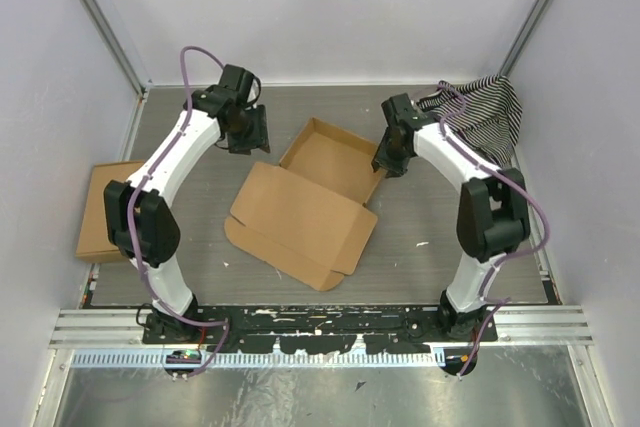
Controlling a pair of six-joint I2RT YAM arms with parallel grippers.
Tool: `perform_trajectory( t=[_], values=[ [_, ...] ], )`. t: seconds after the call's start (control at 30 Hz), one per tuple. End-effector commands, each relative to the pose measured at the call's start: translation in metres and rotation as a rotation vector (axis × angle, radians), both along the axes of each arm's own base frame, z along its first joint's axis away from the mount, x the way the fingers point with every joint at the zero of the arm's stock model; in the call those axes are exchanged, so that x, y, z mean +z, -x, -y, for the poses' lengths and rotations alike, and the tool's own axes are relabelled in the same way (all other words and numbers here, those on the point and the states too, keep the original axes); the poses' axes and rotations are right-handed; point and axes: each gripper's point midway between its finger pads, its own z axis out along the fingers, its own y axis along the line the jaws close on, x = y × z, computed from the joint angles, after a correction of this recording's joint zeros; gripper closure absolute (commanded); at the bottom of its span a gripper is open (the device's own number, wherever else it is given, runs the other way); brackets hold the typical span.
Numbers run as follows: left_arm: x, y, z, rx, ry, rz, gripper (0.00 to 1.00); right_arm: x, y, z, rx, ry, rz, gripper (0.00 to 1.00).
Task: Fold the paper box
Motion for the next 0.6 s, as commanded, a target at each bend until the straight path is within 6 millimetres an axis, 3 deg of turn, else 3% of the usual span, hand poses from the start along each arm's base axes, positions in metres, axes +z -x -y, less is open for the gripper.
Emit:
perform_trajectory(
  t=[0.0,0.13,0.23,0.37,0.47,0.57],
  values=[
    [0.023,0.010,-0.002,0.000,0.026,0.048,0.44,0.063,0.003,0.004,0.182,0.046,0.128,0.58],
    [0.026,0.019,-0.008,-0.006,0.016,0.060,0.44,0.080,-0.028,0.014,0.397,0.200,0.235,0.56],
    [0.023,0.026,-0.009,-0.010,0.027,0.062,0.44,0.083,-0.067,-0.008,0.517,0.141,0.302,0.55],
    [0.027,0.034,-0.013,0.000,0.030,0.070,0.44,0.094,-0.120,-0.038,0.540,0.032,0.444,0.45],
    [0.029,0.039,-0.020,0.024,0.013,0.083,0.44,0.100,-0.142,-0.057,0.586,-0.003,0.524,0.39],
    [0.030,0.045,-0.027,0.046,0.002,0.098,0.44,0.092,-0.154,-0.063,0.633,0.006,0.516,0.39]
  ],
)
